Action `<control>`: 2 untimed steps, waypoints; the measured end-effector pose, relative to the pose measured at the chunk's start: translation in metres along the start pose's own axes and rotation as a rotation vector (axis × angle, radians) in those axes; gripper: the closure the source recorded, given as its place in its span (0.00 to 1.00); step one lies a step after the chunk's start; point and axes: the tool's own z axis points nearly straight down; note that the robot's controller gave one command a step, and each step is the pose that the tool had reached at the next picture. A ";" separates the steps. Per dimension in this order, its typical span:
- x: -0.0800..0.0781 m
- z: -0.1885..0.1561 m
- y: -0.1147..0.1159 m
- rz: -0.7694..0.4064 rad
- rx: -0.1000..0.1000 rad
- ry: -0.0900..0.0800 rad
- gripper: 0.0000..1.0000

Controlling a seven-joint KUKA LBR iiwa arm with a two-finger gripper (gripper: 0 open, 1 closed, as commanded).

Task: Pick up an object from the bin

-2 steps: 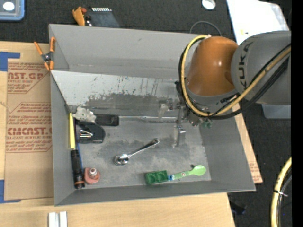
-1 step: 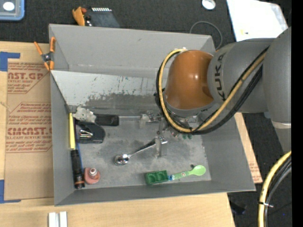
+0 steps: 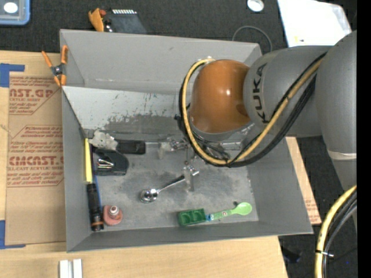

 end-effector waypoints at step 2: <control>-0.007 0.054 0.036 -0.167 0.003 -0.014 1.00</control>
Offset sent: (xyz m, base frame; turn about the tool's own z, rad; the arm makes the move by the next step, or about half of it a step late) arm -0.0100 0.0342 -0.0549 -0.1676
